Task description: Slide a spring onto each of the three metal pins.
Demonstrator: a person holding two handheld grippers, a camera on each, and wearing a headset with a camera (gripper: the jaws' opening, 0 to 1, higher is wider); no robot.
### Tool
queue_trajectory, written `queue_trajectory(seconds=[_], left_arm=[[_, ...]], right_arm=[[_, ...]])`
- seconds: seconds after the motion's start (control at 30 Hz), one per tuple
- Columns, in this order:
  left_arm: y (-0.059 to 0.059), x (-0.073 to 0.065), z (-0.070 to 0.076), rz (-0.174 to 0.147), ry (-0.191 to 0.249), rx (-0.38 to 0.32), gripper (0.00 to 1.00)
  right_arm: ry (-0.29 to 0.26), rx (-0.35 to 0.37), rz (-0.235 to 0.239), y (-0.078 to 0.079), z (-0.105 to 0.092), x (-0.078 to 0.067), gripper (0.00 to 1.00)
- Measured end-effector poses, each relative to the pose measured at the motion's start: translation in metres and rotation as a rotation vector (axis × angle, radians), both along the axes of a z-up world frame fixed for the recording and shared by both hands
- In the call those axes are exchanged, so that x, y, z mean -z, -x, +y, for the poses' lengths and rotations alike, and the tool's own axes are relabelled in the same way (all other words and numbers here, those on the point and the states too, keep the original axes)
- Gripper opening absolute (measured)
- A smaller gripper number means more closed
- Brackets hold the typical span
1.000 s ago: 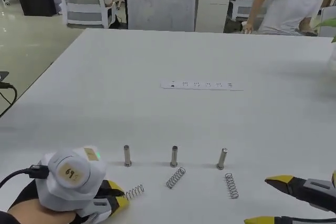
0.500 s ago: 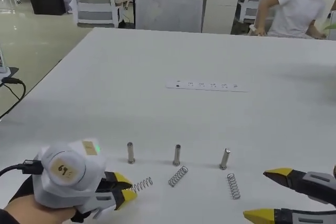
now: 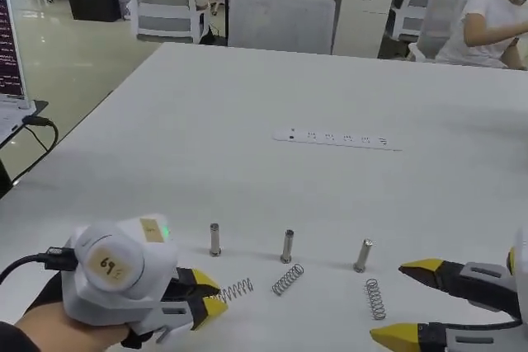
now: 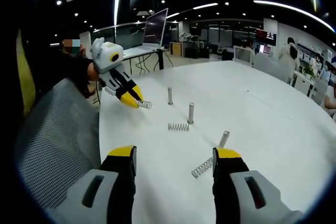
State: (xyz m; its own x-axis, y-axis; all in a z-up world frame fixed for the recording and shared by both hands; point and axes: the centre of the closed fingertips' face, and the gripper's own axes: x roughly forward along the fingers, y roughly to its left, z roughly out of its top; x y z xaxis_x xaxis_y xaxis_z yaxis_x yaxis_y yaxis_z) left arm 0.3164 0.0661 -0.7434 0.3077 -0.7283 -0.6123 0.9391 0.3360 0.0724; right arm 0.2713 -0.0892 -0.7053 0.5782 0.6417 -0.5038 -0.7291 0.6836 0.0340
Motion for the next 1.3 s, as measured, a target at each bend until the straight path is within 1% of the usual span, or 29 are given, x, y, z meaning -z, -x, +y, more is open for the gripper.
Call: queue_trajectory(seconds=[0.1,0.3,0.53,0.87,1.03,1.13,1.3], left_arm=[[0.001,-0.003,-0.002,-0.008,-0.003,0.013,0.02],[0.003,-0.008,-0.007,-0.02,-0.002,0.035,0.02],[0.008,-0.013,-0.014,-0.031,-0.002,0.06,0.02],[0.017,-0.02,-0.022,-0.041,0.008,0.089,0.02],[0.021,-0.023,-0.026,-0.045,0.014,0.105,0.02],[0.023,-0.024,-0.028,-0.046,0.017,0.113,0.02],[0.028,-0.027,-0.032,-0.052,0.023,0.128,0.02]], right_arm=[[-0.002,-0.023,-0.01,-0.003,0.007,-0.005,0.56],[-0.006,-0.061,-0.018,-0.007,0.02,-0.009,0.55],[0.0,-0.106,-0.019,-0.01,0.036,-0.009,0.54],[0.001,-0.17,-0.018,-0.009,0.055,-0.01,0.51],[-0.007,-0.189,-0.014,-0.007,0.061,-0.011,0.5],[-0.022,-0.203,-0.013,-0.005,0.066,-0.013,0.49],[-0.02,-0.221,-0.008,-0.002,0.071,-0.013,0.47]])
